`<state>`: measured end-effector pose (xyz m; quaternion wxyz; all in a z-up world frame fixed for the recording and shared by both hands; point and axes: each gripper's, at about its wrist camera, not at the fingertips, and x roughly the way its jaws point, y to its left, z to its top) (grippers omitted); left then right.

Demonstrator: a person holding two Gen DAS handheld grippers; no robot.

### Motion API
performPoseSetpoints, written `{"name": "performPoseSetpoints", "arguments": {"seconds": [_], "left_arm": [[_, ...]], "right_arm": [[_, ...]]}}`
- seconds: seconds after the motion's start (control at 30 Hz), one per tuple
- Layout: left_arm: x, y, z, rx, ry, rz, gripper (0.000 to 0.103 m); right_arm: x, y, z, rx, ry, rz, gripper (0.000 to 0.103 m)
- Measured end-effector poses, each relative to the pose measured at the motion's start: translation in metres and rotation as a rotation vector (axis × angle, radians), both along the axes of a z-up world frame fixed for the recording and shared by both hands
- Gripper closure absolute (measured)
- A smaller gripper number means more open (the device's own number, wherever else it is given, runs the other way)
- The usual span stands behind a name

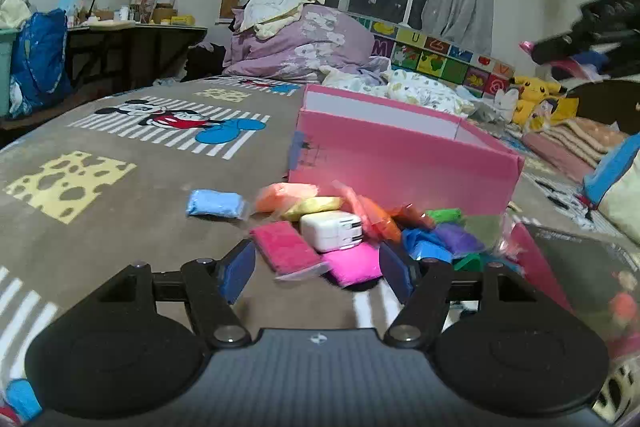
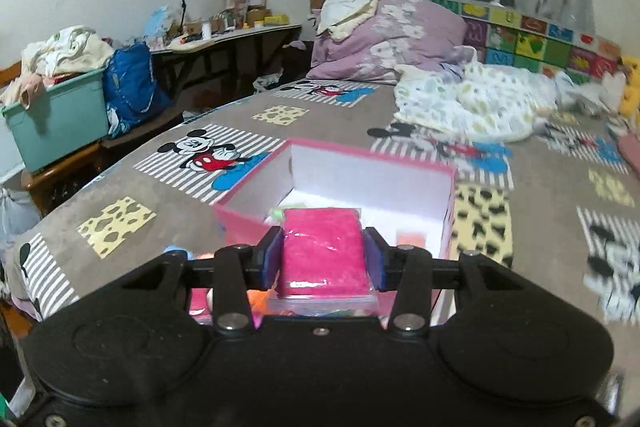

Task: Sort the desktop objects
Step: 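Carry the hot pink bag into the pink box and open right tool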

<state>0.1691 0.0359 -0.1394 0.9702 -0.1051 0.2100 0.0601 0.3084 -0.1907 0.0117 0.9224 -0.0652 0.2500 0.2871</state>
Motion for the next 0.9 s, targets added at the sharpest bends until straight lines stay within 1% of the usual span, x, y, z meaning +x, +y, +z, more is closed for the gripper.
{"name": "performPoseSetpoints", "arguments": {"seconds": [0.1,0.2,0.27,0.33,0.4,0.47,0.6,0.73,0.83,0.9], "left_arm": [[0.002,-0.01,0.002,0.041,-0.024,-0.035,0.035],[0.004,-0.016,0.002,0.075,-0.036,-0.069,0.035],[0.003,-0.018,0.002,0.081,-0.036,-0.087,0.035],[0.001,-0.017,0.004,0.068,-0.034,-0.11,0.035],[-0.002,-0.018,0.006,0.084,-0.044,-0.129,0.035],[-0.003,-0.017,0.008,0.1,-0.051,-0.138,0.035],[-0.003,-0.015,0.003,0.132,-0.05,-0.145,0.035],[-0.004,-0.017,-0.002,0.141,-0.045,-0.165,0.035],[-0.004,-0.021,-0.006,0.152,-0.045,-0.187,0.035],[-0.005,-0.023,-0.008,0.152,-0.042,-0.196,0.035]], "right_arm": [[0.023,0.003,0.01,-0.026,-0.009,0.029,0.06],[0.043,0.007,0.01,-0.026,-0.019,0.058,0.06],[0.061,0.009,0.004,0.005,-0.022,0.052,0.06],[0.08,0.013,-0.004,0.024,-0.027,0.033,0.06],[0.103,0.017,-0.015,0.045,-0.011,0.006,0.06],[0.124,0.024,-0.025,0.042,0.026,-0.018,0.06],[0.152,0.044,-0.041,-0.033,0.052,-0.011,0.06],[0.181,0.061,-0.053,-0.117,0.103,-0.001,0.06],[0.196,0.07,-0.058,-0.165,0.1,-0.002,0.061],[0.205,0.076,-0.063,-0.217,0.113,-0.011,0.06]]}}
